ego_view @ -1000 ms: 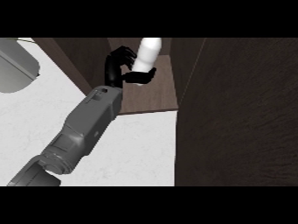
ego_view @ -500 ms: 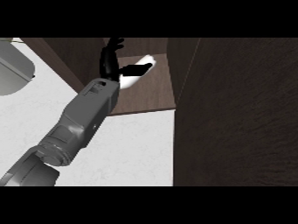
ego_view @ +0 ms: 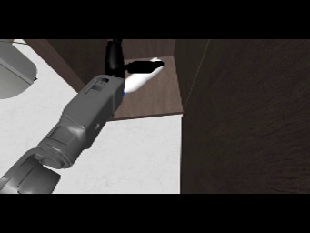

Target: Pick up the bottled water, place it into the cabinet and close the cabinet

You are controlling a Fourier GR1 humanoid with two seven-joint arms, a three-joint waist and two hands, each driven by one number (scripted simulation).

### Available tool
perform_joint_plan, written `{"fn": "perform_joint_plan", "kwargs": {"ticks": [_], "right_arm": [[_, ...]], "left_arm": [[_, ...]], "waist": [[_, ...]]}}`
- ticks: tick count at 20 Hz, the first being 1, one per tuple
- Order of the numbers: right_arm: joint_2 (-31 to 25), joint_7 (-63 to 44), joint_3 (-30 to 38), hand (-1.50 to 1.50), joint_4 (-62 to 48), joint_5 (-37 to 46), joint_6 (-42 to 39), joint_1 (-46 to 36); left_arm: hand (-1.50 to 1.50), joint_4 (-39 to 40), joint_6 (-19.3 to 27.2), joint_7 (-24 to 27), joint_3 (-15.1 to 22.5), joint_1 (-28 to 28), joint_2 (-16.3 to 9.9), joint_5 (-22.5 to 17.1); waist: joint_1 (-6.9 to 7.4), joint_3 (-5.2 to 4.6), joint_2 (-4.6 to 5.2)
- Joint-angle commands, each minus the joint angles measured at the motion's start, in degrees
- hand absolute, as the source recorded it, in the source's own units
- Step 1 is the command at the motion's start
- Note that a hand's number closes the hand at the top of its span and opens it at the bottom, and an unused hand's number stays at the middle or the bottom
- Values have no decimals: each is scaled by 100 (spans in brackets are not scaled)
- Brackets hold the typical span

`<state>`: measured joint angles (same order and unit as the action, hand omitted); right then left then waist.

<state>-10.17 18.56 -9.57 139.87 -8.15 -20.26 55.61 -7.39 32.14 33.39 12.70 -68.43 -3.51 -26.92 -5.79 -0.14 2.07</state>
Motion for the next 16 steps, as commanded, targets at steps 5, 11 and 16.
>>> {"fn": "perform_joint_plan", "kwargs": {"ticks": [5,11,16], "right_arm": [[-18,-250,-96,-150,318,-240,-45,96],[171,-398,-393,-150,445,84,114,104],[147,-914,-212,-150,582,-378,274,-281]], "left_arm": [[-150,-386,-1047,579,-368,-58,163,-268],[-150,-444,-1098,696,-420,109,344,-255],[-150,-1228,-982,353,-33,469,349,-432]], "waist": [[213,5,-92],[344,8,-149],[442,11,-204]]}}
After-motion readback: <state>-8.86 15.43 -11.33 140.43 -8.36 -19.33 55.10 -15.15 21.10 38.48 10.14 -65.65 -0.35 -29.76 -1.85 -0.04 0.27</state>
